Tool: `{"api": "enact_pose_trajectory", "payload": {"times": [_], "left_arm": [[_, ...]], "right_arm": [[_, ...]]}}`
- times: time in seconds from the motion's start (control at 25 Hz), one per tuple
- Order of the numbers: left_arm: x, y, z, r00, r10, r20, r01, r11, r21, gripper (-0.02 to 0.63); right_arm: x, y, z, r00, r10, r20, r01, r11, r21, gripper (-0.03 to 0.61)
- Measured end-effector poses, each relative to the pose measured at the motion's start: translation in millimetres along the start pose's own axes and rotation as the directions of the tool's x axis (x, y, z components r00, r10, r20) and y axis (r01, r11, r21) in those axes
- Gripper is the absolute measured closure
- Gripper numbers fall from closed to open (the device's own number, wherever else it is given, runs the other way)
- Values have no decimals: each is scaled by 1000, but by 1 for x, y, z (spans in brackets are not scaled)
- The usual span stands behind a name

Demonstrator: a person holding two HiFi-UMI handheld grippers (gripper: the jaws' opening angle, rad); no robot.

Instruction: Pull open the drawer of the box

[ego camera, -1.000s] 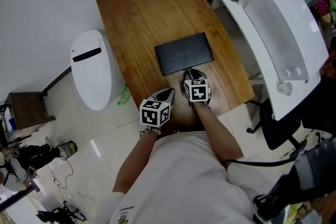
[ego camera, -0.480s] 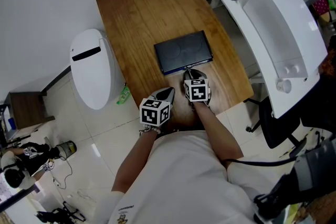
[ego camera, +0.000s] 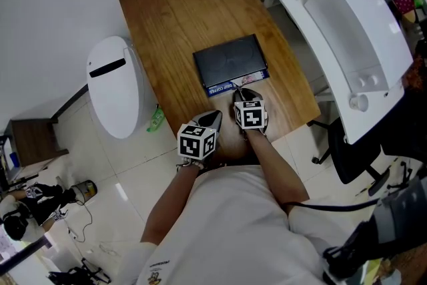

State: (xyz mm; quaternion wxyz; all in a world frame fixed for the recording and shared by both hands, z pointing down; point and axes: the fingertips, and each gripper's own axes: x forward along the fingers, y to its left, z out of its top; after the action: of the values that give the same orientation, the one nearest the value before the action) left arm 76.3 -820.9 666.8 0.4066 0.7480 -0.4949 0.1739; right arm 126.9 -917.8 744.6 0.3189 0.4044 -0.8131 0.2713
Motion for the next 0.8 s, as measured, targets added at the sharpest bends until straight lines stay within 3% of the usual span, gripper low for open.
{"api": "enact_pose_trajectory", "payload": {"times": [0.8], "left_arm": [[-15,-10,-23,1000,-15,-18,15,1000,14,612]], "right_arm": [[-18,2,-30,1000,-27,-12,28,999,38,520]]}}
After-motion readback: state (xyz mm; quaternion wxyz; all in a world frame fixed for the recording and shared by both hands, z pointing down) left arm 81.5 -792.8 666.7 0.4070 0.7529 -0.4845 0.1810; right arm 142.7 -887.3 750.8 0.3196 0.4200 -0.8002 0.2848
